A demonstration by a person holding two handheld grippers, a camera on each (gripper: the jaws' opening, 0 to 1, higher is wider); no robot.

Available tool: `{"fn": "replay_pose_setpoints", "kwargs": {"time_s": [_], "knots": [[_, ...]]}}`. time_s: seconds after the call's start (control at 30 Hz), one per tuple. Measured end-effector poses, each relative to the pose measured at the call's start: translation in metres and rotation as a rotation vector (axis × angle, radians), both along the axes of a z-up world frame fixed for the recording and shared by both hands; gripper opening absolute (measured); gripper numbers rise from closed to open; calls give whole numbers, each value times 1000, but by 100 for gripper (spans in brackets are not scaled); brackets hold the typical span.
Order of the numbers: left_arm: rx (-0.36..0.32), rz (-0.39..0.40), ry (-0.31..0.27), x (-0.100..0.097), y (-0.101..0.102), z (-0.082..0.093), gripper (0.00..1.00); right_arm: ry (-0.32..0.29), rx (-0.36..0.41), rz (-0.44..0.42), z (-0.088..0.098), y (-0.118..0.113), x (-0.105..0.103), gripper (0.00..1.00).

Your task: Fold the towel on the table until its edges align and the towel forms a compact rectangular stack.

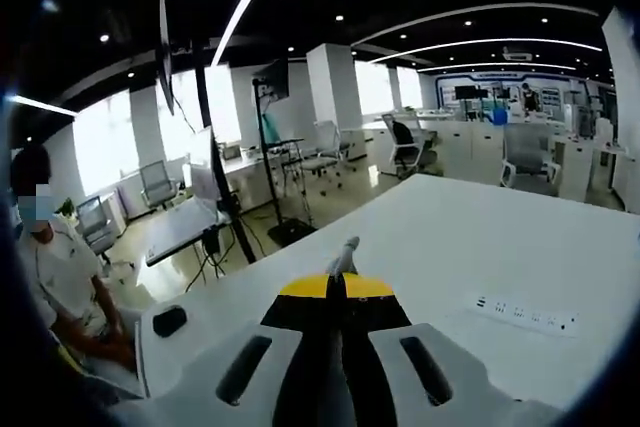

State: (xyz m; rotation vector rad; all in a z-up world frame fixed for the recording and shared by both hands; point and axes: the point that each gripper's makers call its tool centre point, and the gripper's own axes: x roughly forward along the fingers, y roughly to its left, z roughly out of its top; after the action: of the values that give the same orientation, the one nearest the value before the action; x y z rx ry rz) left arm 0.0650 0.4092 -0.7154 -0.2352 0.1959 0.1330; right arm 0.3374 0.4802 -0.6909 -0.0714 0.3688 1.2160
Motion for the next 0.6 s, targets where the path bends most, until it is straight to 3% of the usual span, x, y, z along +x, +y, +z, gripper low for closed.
{"fn": "replay_pose_setpoints", "kwargs": {"time_s": [0.23, 0.4, 0.5, 0.6], "knots": [[-4, 93, 49, -2, 21, -20, 5, 32, -15, -29, -20, 17, -3, 0], [-51, 145, 75, -5, 39, -41, 5, 66, -41, -4, -41, 35, -7, 0], [-107, 178, 100, -9, 47, -59, 5, 52, -68, 18, -52, 45, -8, 0], [-108, 187, 119, -11, 52, -66, 5, 68, -79, 16, -62, 53, -9, 0]]}}
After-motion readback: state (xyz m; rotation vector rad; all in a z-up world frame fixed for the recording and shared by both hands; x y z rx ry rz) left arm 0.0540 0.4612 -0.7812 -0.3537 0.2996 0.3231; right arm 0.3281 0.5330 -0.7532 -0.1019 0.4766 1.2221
